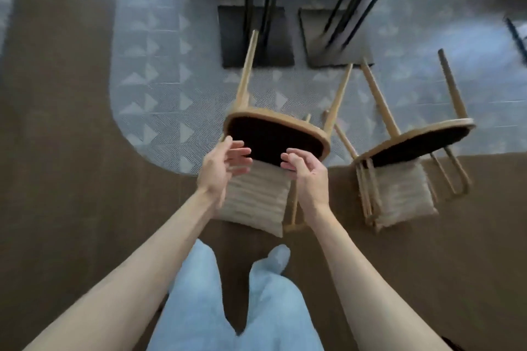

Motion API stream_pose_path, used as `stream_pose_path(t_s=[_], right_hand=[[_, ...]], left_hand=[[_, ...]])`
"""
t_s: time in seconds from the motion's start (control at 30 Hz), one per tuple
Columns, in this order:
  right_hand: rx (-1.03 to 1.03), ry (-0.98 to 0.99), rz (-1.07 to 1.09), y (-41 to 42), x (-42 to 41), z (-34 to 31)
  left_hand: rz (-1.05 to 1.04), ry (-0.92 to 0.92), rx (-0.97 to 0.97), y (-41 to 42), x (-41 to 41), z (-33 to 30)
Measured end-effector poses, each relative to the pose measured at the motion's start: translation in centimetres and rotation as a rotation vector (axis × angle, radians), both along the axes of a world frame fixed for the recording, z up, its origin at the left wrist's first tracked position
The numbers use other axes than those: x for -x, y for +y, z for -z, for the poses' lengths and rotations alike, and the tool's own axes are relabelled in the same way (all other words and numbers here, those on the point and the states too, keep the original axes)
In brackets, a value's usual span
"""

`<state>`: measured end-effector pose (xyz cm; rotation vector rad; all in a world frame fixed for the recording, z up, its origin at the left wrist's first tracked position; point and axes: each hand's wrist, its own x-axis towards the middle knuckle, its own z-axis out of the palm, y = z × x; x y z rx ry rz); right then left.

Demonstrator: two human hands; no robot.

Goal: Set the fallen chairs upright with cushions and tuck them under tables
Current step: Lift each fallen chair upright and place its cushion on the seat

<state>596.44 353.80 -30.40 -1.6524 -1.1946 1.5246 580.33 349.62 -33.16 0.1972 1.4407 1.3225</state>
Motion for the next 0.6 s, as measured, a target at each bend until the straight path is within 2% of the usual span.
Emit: stream_pose_path(t_s=[0.17,0.4,0.6], right_hand=[[0.107,-0.022,-0.098,0.5,-2.6,11.7],[0.535,0.127,0.233,-1.8,-3.4,34.5],[0.803,0.385,0.457,-7.0,-3.8,51.8]], left_hand=[[-0.164,-0.114,0.11,-0.6,-1.3,11.3],[-0.369,-0.419,0.353,-1.5,-4.3,32.8],[-0.27,-0.5,0.501,-5.6,-8.2,49.3]])
